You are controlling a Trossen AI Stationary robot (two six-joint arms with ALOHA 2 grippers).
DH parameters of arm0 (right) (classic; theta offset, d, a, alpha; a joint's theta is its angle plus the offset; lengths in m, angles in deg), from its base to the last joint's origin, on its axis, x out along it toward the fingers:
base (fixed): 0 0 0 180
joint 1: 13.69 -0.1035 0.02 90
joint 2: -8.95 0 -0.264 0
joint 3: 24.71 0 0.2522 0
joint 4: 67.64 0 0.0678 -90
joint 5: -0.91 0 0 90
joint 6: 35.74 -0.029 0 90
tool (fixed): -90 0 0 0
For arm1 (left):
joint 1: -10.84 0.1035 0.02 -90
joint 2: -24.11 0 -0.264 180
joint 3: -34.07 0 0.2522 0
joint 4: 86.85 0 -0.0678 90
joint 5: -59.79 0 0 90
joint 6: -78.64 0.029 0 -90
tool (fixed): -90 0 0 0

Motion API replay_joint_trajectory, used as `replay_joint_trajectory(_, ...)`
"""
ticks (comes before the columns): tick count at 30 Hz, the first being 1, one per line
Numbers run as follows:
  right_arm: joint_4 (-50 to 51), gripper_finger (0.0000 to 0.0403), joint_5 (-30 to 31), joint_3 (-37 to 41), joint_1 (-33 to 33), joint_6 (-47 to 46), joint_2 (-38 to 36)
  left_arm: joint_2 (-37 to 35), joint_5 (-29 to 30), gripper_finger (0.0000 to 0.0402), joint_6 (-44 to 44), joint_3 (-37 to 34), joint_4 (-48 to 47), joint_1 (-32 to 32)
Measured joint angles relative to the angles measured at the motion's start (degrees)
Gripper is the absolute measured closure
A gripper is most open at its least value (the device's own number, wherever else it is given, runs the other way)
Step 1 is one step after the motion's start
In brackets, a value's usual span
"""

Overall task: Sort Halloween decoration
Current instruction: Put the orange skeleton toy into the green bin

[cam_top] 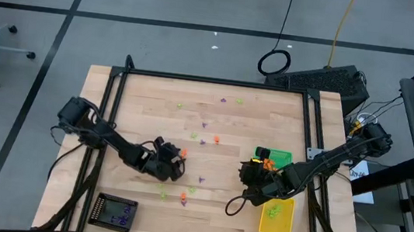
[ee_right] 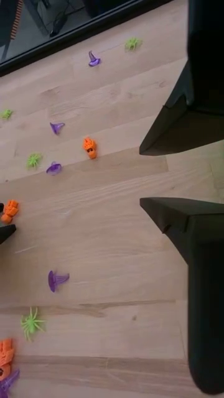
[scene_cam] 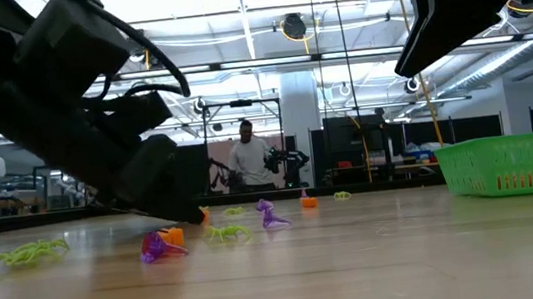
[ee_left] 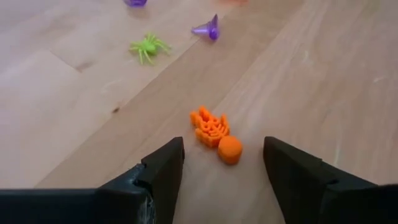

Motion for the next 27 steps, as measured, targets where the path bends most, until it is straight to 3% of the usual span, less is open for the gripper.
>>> replay_joint_trajectory(6,0.0,0.0298,0.0,0.0,0.0,0.0,0.0,0.8,3.0,0.0204,2.3,0.0,0.1,-1.0)
replay_joint_trajectory(17,0.0,0.0298,0.0,0.0,0.0,0.0,0.0,0.8,3.0,0.0385,7.9,0.0,0.4,-1.0)
replay_joint_trajectory(27,0.0,0.0298,-0.2,0.0,0.0,0.0,0.0,0.6,3.0,0.0385,11.0,0.0,-0.1,-1.0)
